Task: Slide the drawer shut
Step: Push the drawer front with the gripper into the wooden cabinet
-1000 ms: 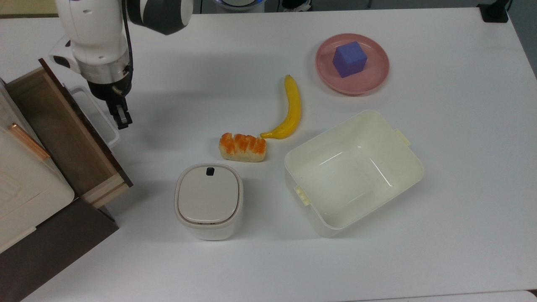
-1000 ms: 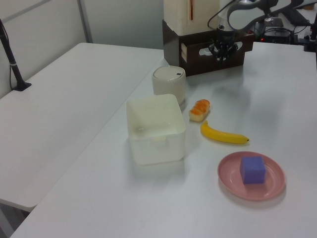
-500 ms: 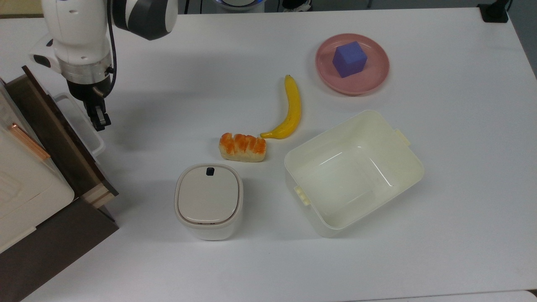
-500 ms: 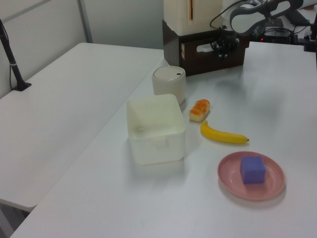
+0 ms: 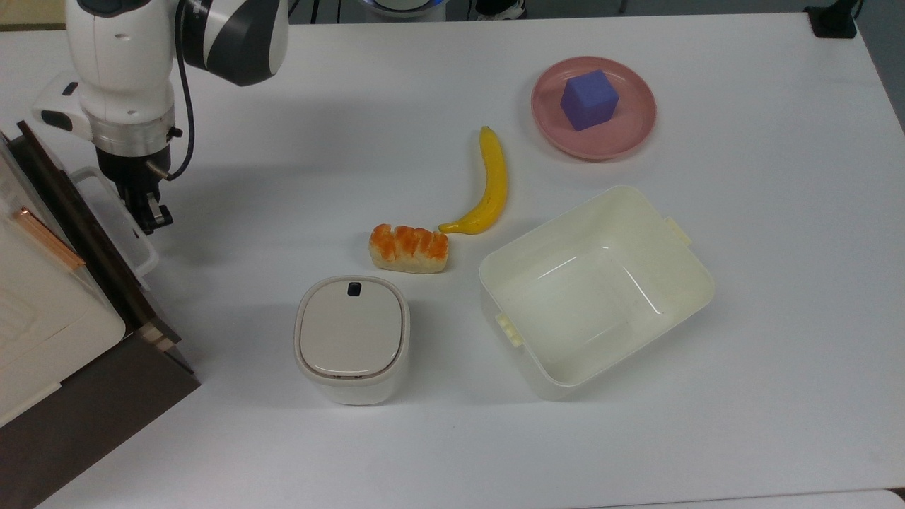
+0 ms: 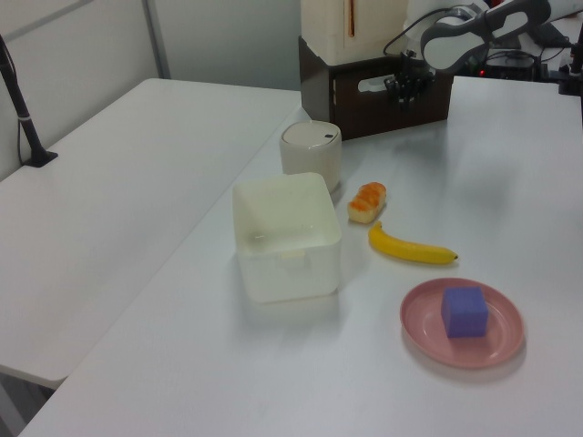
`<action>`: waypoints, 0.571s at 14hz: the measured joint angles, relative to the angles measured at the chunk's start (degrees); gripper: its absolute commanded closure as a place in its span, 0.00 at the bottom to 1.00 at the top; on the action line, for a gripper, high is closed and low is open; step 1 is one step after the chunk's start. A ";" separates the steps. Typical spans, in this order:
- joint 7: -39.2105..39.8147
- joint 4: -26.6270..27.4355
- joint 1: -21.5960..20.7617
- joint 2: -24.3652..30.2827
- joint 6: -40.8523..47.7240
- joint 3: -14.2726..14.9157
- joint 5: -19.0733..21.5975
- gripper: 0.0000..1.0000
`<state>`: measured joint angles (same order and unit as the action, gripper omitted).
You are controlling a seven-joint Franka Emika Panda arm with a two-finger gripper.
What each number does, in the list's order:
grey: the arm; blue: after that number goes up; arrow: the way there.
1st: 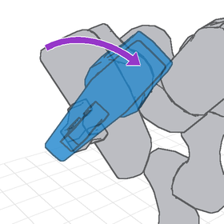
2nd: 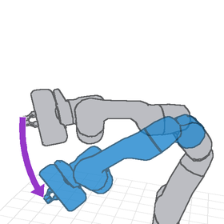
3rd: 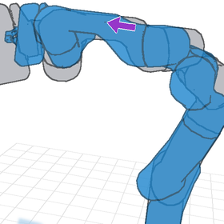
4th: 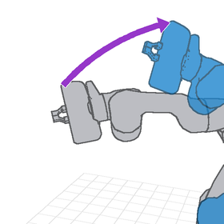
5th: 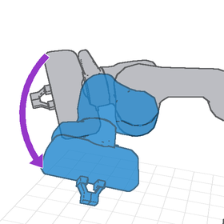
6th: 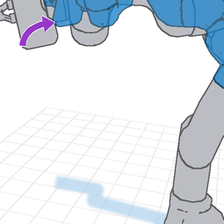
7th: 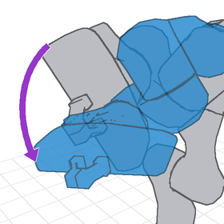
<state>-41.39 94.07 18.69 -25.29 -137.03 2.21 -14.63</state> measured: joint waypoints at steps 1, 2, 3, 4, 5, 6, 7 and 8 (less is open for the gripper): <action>0.60 -0.28 0.22 -0.41 -1.13 0.03 -0.07 1.00; 0.85 -0.50 0.53 -0.73 -1.98 0.03 -0.15 1.00; 1.15 -0.74 0.87 -1.00 -2.56 0.05 -0.21 1.00; 1.80 -1.03 1.19 -1.25 -3.14 0.06 -0.31 1.00; 2.36 -1.39 1.44 -1.48 -3.46 0.06 -0.53 1.00; 2.88 -1.81 1.60 -1.72 -3.49 0.06 -0.72 1.00; 3.25 -1.96 1.64 -1.92 -3.49 0.06 -1.01 1.00; 3.62 -2.06 1.69 -2.09 -3.49 0.06 -1.42 1.00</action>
<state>-37.77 92.01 20.38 -27.37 -140.52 2.27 -16.06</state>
